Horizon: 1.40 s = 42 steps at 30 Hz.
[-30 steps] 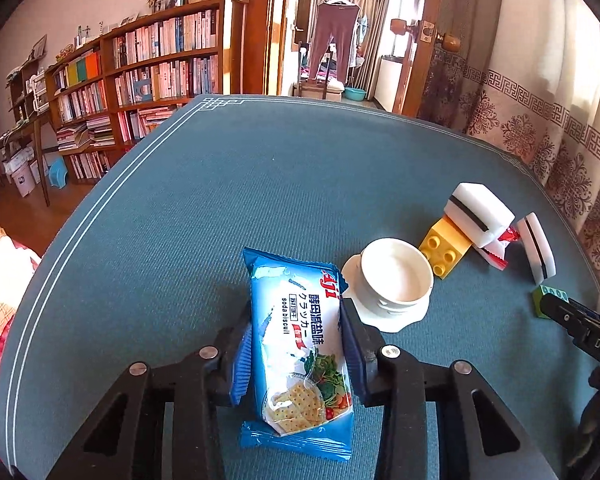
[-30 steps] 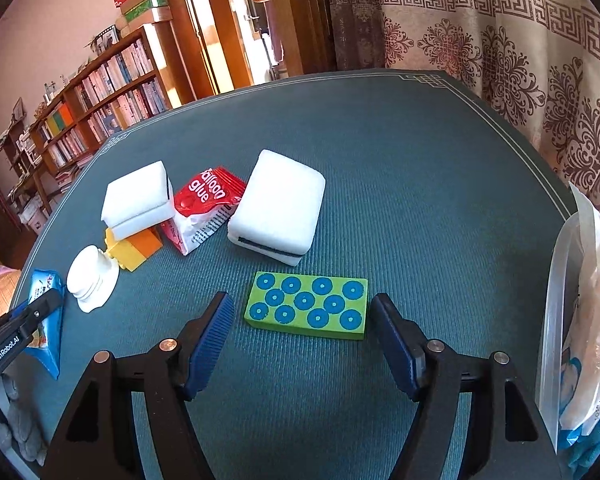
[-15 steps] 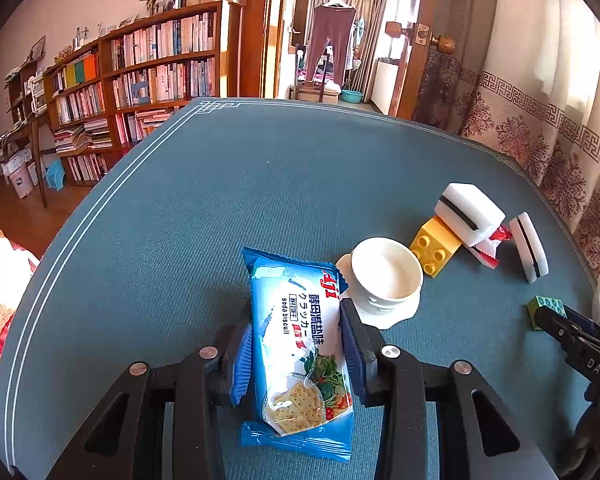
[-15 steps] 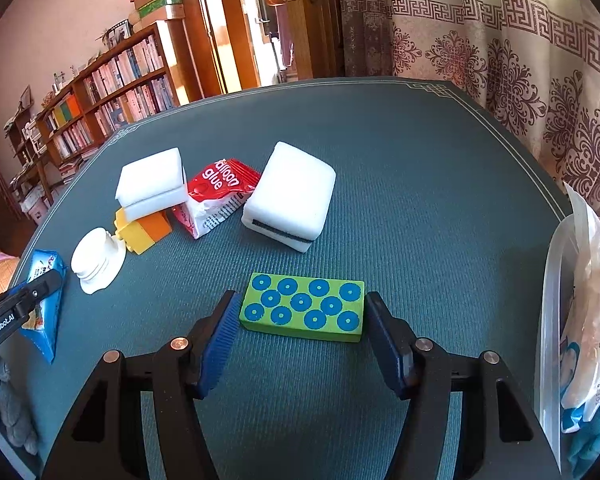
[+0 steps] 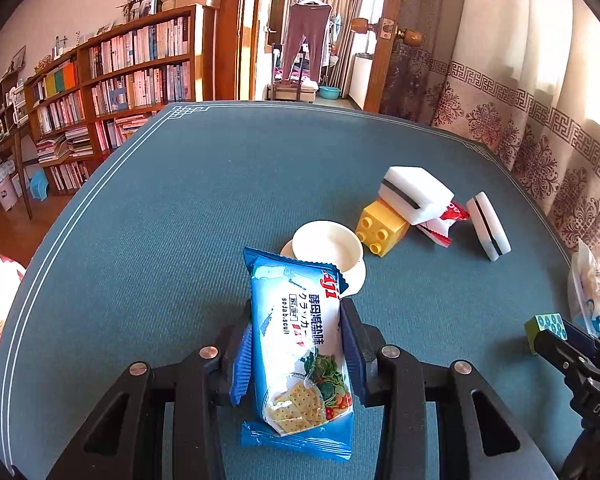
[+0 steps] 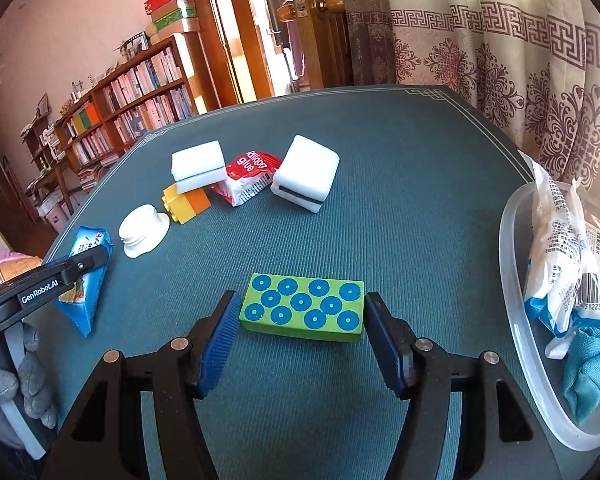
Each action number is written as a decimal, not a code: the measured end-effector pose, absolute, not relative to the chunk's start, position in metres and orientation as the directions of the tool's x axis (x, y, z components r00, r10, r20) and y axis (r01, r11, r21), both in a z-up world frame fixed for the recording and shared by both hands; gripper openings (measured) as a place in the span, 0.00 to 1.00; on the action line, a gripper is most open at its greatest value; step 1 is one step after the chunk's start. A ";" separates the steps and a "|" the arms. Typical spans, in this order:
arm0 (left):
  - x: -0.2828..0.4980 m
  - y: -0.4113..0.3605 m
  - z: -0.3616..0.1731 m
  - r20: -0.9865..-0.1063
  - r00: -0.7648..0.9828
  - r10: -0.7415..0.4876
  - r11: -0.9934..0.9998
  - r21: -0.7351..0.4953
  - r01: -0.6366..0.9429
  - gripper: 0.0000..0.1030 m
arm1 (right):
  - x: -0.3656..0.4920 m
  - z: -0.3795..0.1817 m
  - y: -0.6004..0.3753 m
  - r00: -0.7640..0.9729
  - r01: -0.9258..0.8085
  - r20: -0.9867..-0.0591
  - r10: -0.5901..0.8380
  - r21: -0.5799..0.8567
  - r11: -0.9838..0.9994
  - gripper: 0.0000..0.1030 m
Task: Organize objects
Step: 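Grasp the green blue-dotted block with the right gripper while left lifts the cracker packet, then carry the green block and cracker packet toward the clear tub with both grippers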
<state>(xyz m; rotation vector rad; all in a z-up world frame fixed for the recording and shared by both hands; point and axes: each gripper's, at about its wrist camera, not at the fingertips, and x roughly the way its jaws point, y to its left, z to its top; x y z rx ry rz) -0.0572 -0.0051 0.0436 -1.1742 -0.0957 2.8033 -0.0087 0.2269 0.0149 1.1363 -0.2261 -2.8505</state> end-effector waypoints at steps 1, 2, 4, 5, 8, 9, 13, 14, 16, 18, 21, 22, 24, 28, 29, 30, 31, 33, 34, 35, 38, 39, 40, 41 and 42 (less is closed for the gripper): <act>-0.055 -0.002 0.044 -0.707 -0.697 0.122 -0.993 -0.095 -0.077 0.40 | -0.003 0.017 0.227 -0.730 0.008 -0.674 -0.114 0.158 -0.987 0.62; -0.054 0.001 0.045 -0.707 -0.696 0.126 -0.992 -0.093 -0.086 0.40 | 0.001 0.019 0.228 -0.734 0.010 -0.669 -0.113 0.156 -0.988 0.62; -0.051 0.007 0.048 -0.705 -0.696 0.135 -0.991 -0.091 -0.100 0.40 | 0.010 0.022 0.231 -0.742 0.011 -0.661 -0.115 0.159 -0.987 0.62; -0.050 0.010 0.049 -0.704 -0.696 0.141 -0.990 -0.091 -0.108 0.40 | 0.014 0.024 0.233 -0.745 0.008 -0.658 -0.115 0.163 -0.987 0.62; -0.045 0.018 0.052 -0.700 -0.697 0.157 -0.987 -0.091 -0.131 0.40 | 0.027 0.028 0.244 -0.753 -0.008 -0.649 -0.108 0.174 -0.985 0.62; -0.044 0.021 0.053 -0.699 -0.696 0.163 -0.986 -0.092 -0.139 0.40 | 0.031 0.029 0.248 -0.756 -0.016 -0.646 -0.104 0.177 -0.984 0.62; -0.041 0.033 0.055 -0.699 -0.691 0.185 -0.981 -0.092 -0.169 0.40 | 0.050 0.033 0.266 -0.766 -0.059 -0.638 -0.072 0.181 -0.982 0.62; -0.040 0.036 0.056 -0.699 -0.689 0.190 -0.980 -0.092 -0.176 0.40 | 0.055 0.035 0.271 -0.769 -0.071 -0.636 -0.063 0.183 -0.981 0.61; -0.037 0.043 0.057 -0.699 -0.686 0.200 -0.977 -0.091 -0.191 0.40 | 0.065 0.038 0.281 -0.779 -0.096 -0.626 -0.040 0.182 -0.979 0.60; -0.035 0.050 0.058 -0.699 -0.684 0.211 -0.974 -0.090 -0.208 0.40 | 0.076 0.042 0.291 -0.790 -0.123 -0.613 -0.010 0.173 -0.977 0.60; -0.033 0.059 0.060 -0.698 -0.680 0.226 -0.969 -0.089 -0.231 0.40 | 0.088 0.046 0.304 -0.799 -0.154 -0.601 0.024 0.165 -0.974 0.60; -0.032 0.062 0.060 -0.698 -0.678 0.229 -0.968 -0.087 -0.237 0.40 | 0.091 0.047 0.309 -0.802 -0.154 -0.597 0.020 0.174 -0.973 0.60; -0.030 0.066 0.060 -0.700 -0.674 0.235 -0.965 -0.085 -0.248 0.40 | 0.095 0.044 0.313 -0.793 -0.148 -0.609 0.006 0.184 -0.972 0.60; -0.025 0.072 0.060 -0.702 -0.669 0.245 -0.961 -0.084 -0.264 0.40 | 0.105 0.030 0.315 -0.761 -0.135 -0.647 -0.036 0.213 -0.968 0.60; -0.025 0.074 0.059 -0.702 -0.667 0.249 -0.959 -0.085 -0.269 0.40 | 0.107 0.027 0.314 -0.756 -0.132 -0.652 -0.048 0.224 -0.966 0.61; -0.024 0.076 0.059 -0.703 -0.664 0.253 -0.958 -0.085 -0.274 0.40 | 0.109 0.024 0.314 -0.753 -0.120 -0.655 -0.065 0.233 -0.965 0.63; -0.023 0.077 0.059 -0.705 -0.661 0.258 -0.956 -0.087 -0.280 0.40 | 0.109 0.021 0.312 -0.747 -0.104 -0.660 -0.080 0.236 -0.966 0.64; -0.021 0.081 0.059 -0.706 -0.656 0.267 -0.952 -0.089 -0.293 0.40 | 0.108 0.017 0.308 -0.734 -0.064 -0.670 -0.110 0.229 -0.971 0.65; -0.019 0.082 0.060 -0.705 -0.656 0.270 -0.951 -0.087 -0.297 0.40 | 0.107 0.016 0.304 -0.728 -0.031 -0.674 -0.130 0.221 -0.975 0.66; -0.018 0.084 0.061 -0.704 -0.656 0.272 -0.950 -0.087 -0.301 0.40 | 0.104 0.014 0.299 -0.717 0.001 -0.682 -0.142 0.203 -0.979 0.68; -0.014 0.086 0.063 -0.700 -0.658 0.278 -0.947 -0.085 -0.310 0.40 | 0.096 0.006 0.287 -0.687 0.051 -0.714 -0.137 0.141 -0.989 0.69; -0.013 0.086 0.064 -0.700 -0.658 0.279 -0.946 -0.084 -0.312 0.40 | 0.093 0.004 0.285 -0.679 0.058 -0.723 -0.130 0.124 -0.991 0.69; -0.012 0.087 0.065 -0.699 -0.658 0.280 -0.946 -0.083 -0.314 0.40 | 0.090 0.002 0.283 -0.673 0.058 -0.730 -0.118 0.107 -0.993 0.69; -0.012 0.088 0.065 -0.699 -0.658 0.281 -0.945 -0.082 -0.316 0.40 | 0.087 0.000 0.282 -0.667 0.066 -0.736 -0.116 0.097 -0.993 0.69; -0.011 0.088 0.065 -0.699 -0.658 0.281 -0.945 -0.081 -0.317 0.40 | 0.084 -0.001 0.281 -0.662 0.078 -0.739 -0.123 0.095 -0.992 0.72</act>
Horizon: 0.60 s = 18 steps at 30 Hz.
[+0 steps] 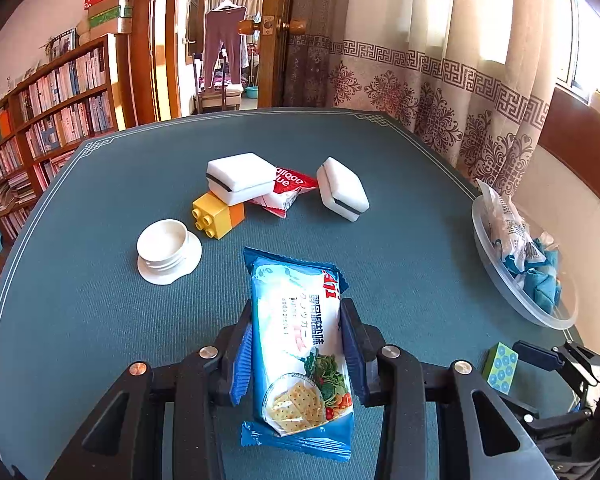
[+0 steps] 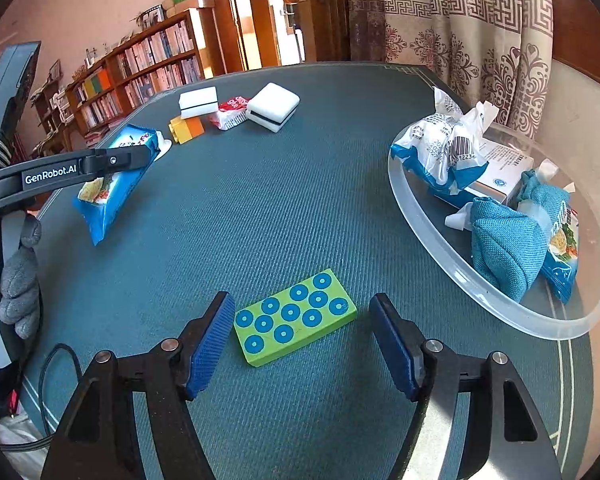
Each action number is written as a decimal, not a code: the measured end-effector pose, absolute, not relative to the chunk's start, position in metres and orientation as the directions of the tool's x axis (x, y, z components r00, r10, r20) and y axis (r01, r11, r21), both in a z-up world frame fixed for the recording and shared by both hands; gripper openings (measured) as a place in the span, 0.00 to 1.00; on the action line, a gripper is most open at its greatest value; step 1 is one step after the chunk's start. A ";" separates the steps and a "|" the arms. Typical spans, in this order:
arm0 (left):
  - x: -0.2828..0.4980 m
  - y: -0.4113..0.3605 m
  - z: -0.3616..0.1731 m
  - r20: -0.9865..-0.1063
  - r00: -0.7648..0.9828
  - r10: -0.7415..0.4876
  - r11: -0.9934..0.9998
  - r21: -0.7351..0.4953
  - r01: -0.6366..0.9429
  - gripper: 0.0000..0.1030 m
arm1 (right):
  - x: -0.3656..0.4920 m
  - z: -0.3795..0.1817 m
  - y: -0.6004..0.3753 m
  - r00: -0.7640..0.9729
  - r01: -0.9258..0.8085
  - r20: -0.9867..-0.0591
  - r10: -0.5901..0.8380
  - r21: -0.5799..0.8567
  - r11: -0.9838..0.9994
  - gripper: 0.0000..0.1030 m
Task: Organize objects
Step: 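Carry the green block and cracker packet toward the clear tub with both grippers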
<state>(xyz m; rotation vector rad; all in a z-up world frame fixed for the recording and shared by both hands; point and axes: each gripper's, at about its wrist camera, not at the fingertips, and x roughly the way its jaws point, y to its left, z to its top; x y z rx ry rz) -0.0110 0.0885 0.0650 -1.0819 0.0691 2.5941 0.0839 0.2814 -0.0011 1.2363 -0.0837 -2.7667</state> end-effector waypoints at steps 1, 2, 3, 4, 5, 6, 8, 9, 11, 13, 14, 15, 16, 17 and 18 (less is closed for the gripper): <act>-0.011 0.089 0.065 -0.699 -0.657 0.281 -0.944 -0.079 -0.319 0.40 | 0.082 -0.002 0.280 -0.656 0.085 -0.745 -0.122 0.088 -0.992 0.73; -0.010 0.089 0.065 -0.700 -0.657 0.281 -0.944 -0.078 -0.321 0.40 | 0.080 -0.003 0.280 -0.655 0.094 -0.745 -0.127 0.086 -0.992 0.73; -0.010 0.090 0.065 -0.700 -0.656 0.281 -0.943 -0.076 -0.323 0.40 | 0.080 -0.003 0.279 -0.651 0.104 -0.749 -0.128 0.080 -0.991 0.73; -0.009 0.092 0.065 -0.701 -0.655 0.282 -0.943 -0.075 -0.325 0.40 | 0.079 -0.005 0.277 -0.643 0.108 -0.756 -0.121 0.066 -0.992 0.73; -0.009 0.093 0.065 -0.701 -0.654 0.284 -0.942 -0.075 -0.328 0.40 | 0.079 -0.006 0.276 -0.645 0.114 -0.755 -0.115 0.054 -0.992 0.73; -0.009 0.094 0.065 -0.702 -0.653 0.285 -0.941 -0.074 -0.331 0.40 | 0.080 -0.006 0.274 -0.648 0.118 -0.754 -0.111 0.045 -0.992 0.74; -0.008 0.098 0.065 -0.705 -0.649 0.287 -0.939 -0.072 -0.338 0.40 | 0.081 -0.007 0.273 -0.654 0.113 -0.750 -0.102 0.038 -0.993 0.73; -0.008 0.100 0.065 -0.705 -0.647 0.290 -0.937 -0.071 -0.342 0.40 | 0.082 -0.007 0.273 -0.657 0.108 -0.747 -0.100 0.038 -0.993 0.72; -0.007 0.103 0.065 -0.706 -0.644 0.294 -0.934 -0.067 -0.352 0.40 | 0.084 -0.006 0.275 -0.665 0.094 -0.741 -0.092 0.039 -0.995 0.63; -0.006 0.107 0.066 -0.706 -0.643 0.298 -0.930 -0.063 -0.362 0.40 | 0.086 -0.005 0.278 -0.668 0.087 -0.738 -0.098 0.053 -0.995 0.63; -0.005 0.109 0.067 -0.706 -0.642 0.301 -0.928 -0.061 -0.368 0.40 | 0.087 -0.004 0.279 -0.670 0.083 -0.735 -0.101 0.061 -0.995 0.63; -0.005 0.111 0.068 -0.706 -0.639 0.306 -0.925 -0.062 -0.374 0.40 | 0.089 -0.004 0.281 -0.673 0.079 -0.732 -0.107 0.073 -0.994 0.63; -0.005 0.114 0.068 -0.706 -0.637 0.310 -0.923 -0.063 -0.379 0.40 | 0.092 -0.002 0.283 -0.676 0.075 -0.727 -0.119 0.092 -0.993 0.63; -0.005 0.116 0.069 -0.706 -0.635 0.313 -0.921 -0.064 -0.384 0.40 | 0.095 0.001 0.286 -0.683 0.072 -0.718 -0.131 0.112 -0.991 0.63; -0.004 0.119 0.070 -0.706 -0.633 0.316 -0.919 -0.064 -0.388 0.40 | 0.099 0.004 0.289 -0.694 0.066 -0.707 -0.137 0.127 -0.990 0.63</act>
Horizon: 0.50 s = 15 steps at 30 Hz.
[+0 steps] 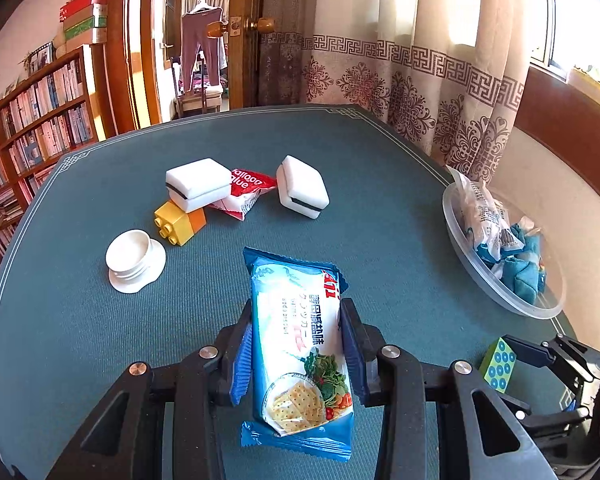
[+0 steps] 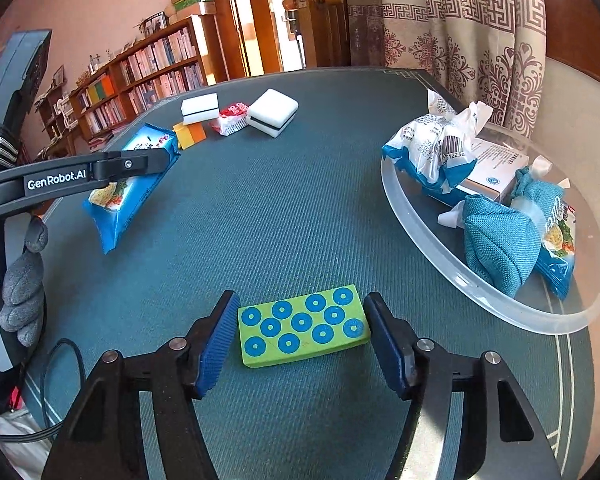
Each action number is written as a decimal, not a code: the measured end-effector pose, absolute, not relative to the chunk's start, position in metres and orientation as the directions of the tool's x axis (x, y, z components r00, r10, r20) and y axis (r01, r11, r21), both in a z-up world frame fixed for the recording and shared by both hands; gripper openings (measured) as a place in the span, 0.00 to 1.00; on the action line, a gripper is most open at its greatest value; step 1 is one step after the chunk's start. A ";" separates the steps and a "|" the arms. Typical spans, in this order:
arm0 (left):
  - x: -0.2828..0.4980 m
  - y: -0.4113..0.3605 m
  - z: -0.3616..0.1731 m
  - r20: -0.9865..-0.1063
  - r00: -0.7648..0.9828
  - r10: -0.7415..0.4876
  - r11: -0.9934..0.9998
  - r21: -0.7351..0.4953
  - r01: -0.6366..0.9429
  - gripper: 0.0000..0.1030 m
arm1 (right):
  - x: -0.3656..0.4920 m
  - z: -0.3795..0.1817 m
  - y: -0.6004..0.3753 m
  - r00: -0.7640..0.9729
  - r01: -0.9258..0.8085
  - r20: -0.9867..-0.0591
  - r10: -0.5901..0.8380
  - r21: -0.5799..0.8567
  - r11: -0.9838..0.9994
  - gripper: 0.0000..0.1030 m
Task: Organize objects
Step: 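Carry the green block and cracker packet toward the clear tub with both grippers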
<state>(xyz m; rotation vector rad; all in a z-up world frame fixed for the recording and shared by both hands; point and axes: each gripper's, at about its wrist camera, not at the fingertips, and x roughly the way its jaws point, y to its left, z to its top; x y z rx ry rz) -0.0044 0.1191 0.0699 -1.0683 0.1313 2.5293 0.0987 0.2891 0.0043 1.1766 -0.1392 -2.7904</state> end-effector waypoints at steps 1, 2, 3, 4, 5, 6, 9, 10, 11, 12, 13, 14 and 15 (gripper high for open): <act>-0.004 0.122 0.071 -0.706 -0.632 0.320 -0.917 -0.063 -0.393 0.40 | 0.103 0.009 0.293 -0.707 0.056 -0.694 -0.135 0.136 -0.989 0.63; -0.004 0.125 0.071 -0.706 -0.631 0.322 -0.915 -0.061 -0.398 0.40 | 0.108 0.014 0.297 -0.721 0.047 -0.679 -0.135 0.146 -0.988 0.63; -0.003 0.128 0.072 -0.706 -0.630 0.325 -0.913 -0.060 -0.404 0.40 | 0.112 0.020 0.302 -0.736 0.035 -0.664 -0.131 0.155 -0.987 0.63; -0.003 0.132 0.073 -0.705 -0.628 0.329 -0.910 -0.060 -0.410 0.40 | 0.116 0.025 0.308 -0.750 0.021 -0.650 -0.122 0.161 -0.987 0.63; -0.003 0.135 0.074 -0.705 -0.625 0.335 -0.907 -0.061 -0.417 0.40 | 0.120 0.031 0.313 -0.763 0.004 -0.637 -0.107 0.160 -0.987 0.63; -0.003 0.138 0.075 -0.705 -0.622 0.341 -0.903 -0.063 -0.425 0.40 | 0.124 0.036 0.319 -0.775 -0.013 -0.626 -0.087 0.154 -0.988 0.63; 0.000 0.150 0.079 -0.703 -0.617 0.353 -0.893 -0.058 -0.446 0.40 | 0.130 0.047 0.337 -0.800 -0.070 -0.599 -0.028 0.140 -0.988 0.63; 0.001 0.154 0.080 -0.702 -0.616 0.357 -0.890 -0.055 -0.453 0.40 | 0.131 0.050 0.345 -0.806 -0.090 -0.592 -0.009 0.137 -0.986 0.63; 0.001 0.158 0.081 -0.702 -0.615 0.360 -0.887 -0.052 -0.460 0.40 | 0.133 0.052 0.352 -0.810 -0.109 -0.586 0.009 0.136 -0.985 0.63; 0.002 0.161 0.082 -0.701 -0.613 0.364 -0.883 -0.049 -0.467 0.40 | 0.133 0.053 0.358 -0.813 -0.127 -0.582 0.026 0.134 -0.983 0.63; 0.003 0.165 0.083 -0.701 -0.611 0.367 -0.879 -0.046 -0.475 0.40 | 0.132 0.053 0.365 -0.814 -0.147 -0.579 0.045 0.131 -0.980 0.63; 0.004 0.169 0.084 -0.701 -0.610 0.370 -0.875 -0.043 -0.482 0.40 | 0.131 0.053 0.372 -0.815 -0.167 -0.576 0.064 0.128 -0.978 0.63; 0.005 0.173 0.085 -0.701 -0.608 0.373 -0.872 -0.040 -0.488 0.40 | 0.130 0.053 0.379 -0.817 -0.183 -0.571 0.079 0.127 -0.975 0.63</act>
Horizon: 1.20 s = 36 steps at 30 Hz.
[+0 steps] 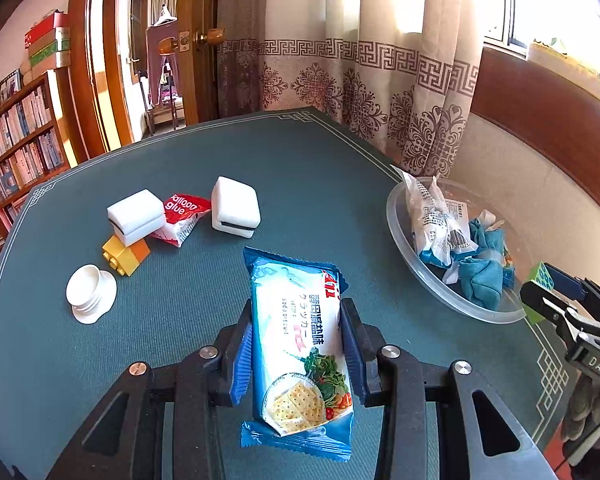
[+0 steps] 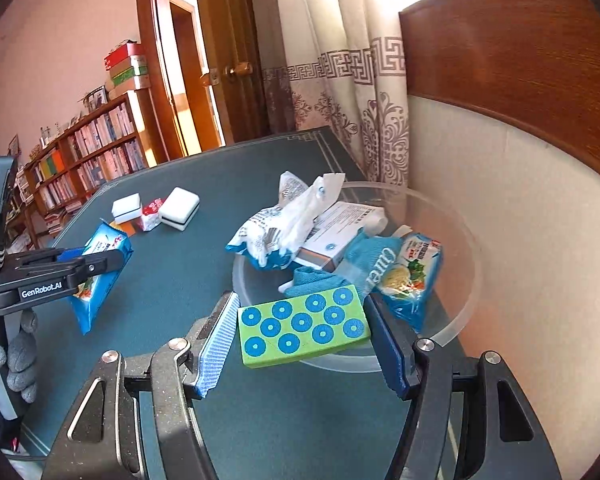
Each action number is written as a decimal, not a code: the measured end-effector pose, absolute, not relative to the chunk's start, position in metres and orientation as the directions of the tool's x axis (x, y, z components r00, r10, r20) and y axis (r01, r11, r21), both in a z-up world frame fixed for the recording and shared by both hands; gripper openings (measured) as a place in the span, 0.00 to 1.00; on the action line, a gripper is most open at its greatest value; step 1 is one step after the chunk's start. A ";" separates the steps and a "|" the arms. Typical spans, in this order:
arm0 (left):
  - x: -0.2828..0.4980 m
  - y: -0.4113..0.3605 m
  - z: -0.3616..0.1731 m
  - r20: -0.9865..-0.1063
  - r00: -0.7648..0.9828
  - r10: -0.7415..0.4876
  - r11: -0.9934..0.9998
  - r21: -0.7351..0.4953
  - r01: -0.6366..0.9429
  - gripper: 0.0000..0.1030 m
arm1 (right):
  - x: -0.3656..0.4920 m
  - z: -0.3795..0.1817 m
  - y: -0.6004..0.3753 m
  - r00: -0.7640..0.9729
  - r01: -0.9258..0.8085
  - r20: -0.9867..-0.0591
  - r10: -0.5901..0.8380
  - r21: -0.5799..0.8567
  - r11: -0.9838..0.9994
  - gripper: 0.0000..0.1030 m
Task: Organize objects
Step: 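Carry the green block and cracker packet toward the clear tub with both grippers, then open the left gripper to drop the cracker packet in the tub while right releases the block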
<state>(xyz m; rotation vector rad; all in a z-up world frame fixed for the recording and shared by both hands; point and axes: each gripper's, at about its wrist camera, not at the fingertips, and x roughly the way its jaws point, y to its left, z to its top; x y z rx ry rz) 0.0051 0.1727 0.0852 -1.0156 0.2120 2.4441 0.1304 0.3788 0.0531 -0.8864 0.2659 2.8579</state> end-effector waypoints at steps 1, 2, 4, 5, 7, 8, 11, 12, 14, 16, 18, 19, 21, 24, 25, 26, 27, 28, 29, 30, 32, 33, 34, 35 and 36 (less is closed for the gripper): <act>0.006 0.176 0.086 -0.701 -0.606 0.377 -0.868 -0.040 -0.494 0.40 | 0.130 0.052 0.386 -0.818 -0.199 -0.567 0.094 0.125 -0.972 0.63; 0.006 0.180 0.088 -0.702 -0.601 0.383 -0.864 -0.042 -0.501 0.40 | 0.127 0.050 0.393 -0.815 -0.218 -0.568 0.111 0.124 -0.968 0.63; 0.006 0.188 0.090 -0.703 -0.592 0.394 -0.856 -0.048 -0.514 0.40 | 0.122 0.046 0.405 -0.811 -0.238 -0.571 0.125 0.128 -0.963 0.63; 0.006 0.191 0.091 -0.703 -0.589 0.399 -0.853 -0.049 -0.519 0.40 | 0.120 0.044 0.409 -0.807 -0.246 -0.575 0.132 0.124 -0.961 0.63; 0.007 0.199 0.092 -0.703 -0.585 0.405 -0.847 -0.048 -0.529 0.40 | 0.116 0.038 0.418 -0.798 -0.266 -0.585 0.145 0.126 -0.956 0.63; 0.007 0.203 0.093 -0.703 -0.582 0.408 -0.844 -0.047 -0.534 0.40 | 0.115 0.036 0.422 -0.796 -0.271 -0.589 0.142 0.137 -0.953 0.64; 0.008 0.214 0.096 -0.702 -0.579 0.415 -0.833 -0.037 -0.553 0.40 | 0.117 0.031 0.427 -0.792 -0.283 -0.594 0.143 0.148 -0.948 0.65; 0.008 0.219 0.096 -0.701 -0.577 0.419 -0.828 -0.034 -0.560 0.40 | 0.117 0.031 0.427 -0.792 -0.281 -0.594 0.141 0.149 -0.948 0.65; 0.009 0.227 0.098 -0.701 -0.569 0.430 -0.817 -0.033 -0.576 0.40 | 0.118 0.032 0.427 -0.793 -0.278 -0.592 0.142 0.144 -0.950 0.65; 0.009 0.236 0.100 -0.701 -0.556 0.445 -0.804 -0.040 -0.593 0.40 | 0.120 0.033 0.426 -0.795 -0.279 -0.588 0.152 0.131 -0.951 0.65; 0.008 0.246 0.102 -0.702 -0.543 0.461 -0.790 -0.046 -0.611 0.40 | 0.122 0.033 0.426 -0.796 -0.278 -0.584 0.156 0.125 -0.952 0.65; 0.008 0.252 0.103 -0.702 -0.534 0.471 -0.782 -0.051 -0.622 0.40 | 0.123 0.033 0.426 -0.796 -0.280 -0.584 0.159 0.122 -0.952 0.65; 0.006 0.263 0.105 -0.701 -0.519 0.489 -0.766 -0.061 -0.640 0.40 | 0.124 0.034 0.427 -0.798 -0.283 -0.581 0.160 0.127 -0.951 0.65; 0.005 0.279 0.108 -0.699 -0.500 0.512 -0.744 -0.070 -0.664 0.40 | 0.126 0.033 0.428 -0.799 -0.287 -0.579 0.163 0.129 -0.949 0.65; 0.004 0.285 0.109 -0.698 -0.495 0.518 -0.738 -0.071 -0.671 0.40 | 0.127 0.033 0.429 -0.800 -0.288 -0.577 0.163 0.131 -0.949 0.65; 0.004 0.291 0.110 -0.697 -0.490 0.523 -0.731 -0.071 -0.678 0.40 | 0.127 0.033 0.429 -0.801 -0.287 -0.577 0.162 0.133 -0.949 0.65; 0.003 0.297 0.111 -0.698 -0.484 0.529 -0.724 -0.073 -0.686 0.40 | 0.128 0.033 0.430 -0.801 -0.289 -0.576 0.163 0.134 -0.948 0.65; 0.001 0.304 0.112 -0.698 -0.476 0.535 -0.716 -0.075 -0.694 0.40 | 0.128 0.032 0.430 -0.802 -0.289 -0.575 0.162 0.136 -0.948 0.65; 0.000 0.310 0.112 -0.699 -0.468 0.540 -0.709 -0.078 -0.701 0.40 | 0.128 0.031 0.430 -0.802 -0.287 -0.576 0.159 0.139 -0.948 0.65; -0.002 0.316 0.113 -0.701 -0.459 0.546 -0.702 -0.083 -0.707 0.40 | 0.128 0.031 0.430 -0.802 -0.285 -0.576 0.155 0.141 -0.948 0.65; -0.005 0.328 0.113 -0.704 -0.437 0.560 -0.687 -0.099 -0.720 0.40 | 0.128 0.029 0.430 -0.803 -0.282 -0.576 0.155 0.137 -0.950 0.65; -0.006 0.333 0.112 -0.706 -0.428 0.565 -0.680 -0.104 -0.726 0.40 | 0.129 0.028 0.429 -0.803 -0.279 -0.576 0.153 0.137 -0.950 0.65; -0.008 0.340 0.111 -0.710 -0.417 0.568 -0.673 -0.110 -0.731 0.40 | 0.128 0.027 0.429 -0.803 -0.277 -0.577 0.150 0.139 -0.951 0.65; -0.010 0.345 0.110 -0.715 -0.402 0.572 -0.666 -0.119 -0.736 0.40 | 0.128 0.026 0.429 -0.802 -0.276 -0.579 0.146 0.144 -0.950 0.65; -0.012 0.350 0.109 -0.719 -0.386 0.578 -0.659 -0.132 -0.741 0.40 | 0.129 0.026 0.429 -0.804 -0.275 -0.576 0.145 0.145 -0.951 0.65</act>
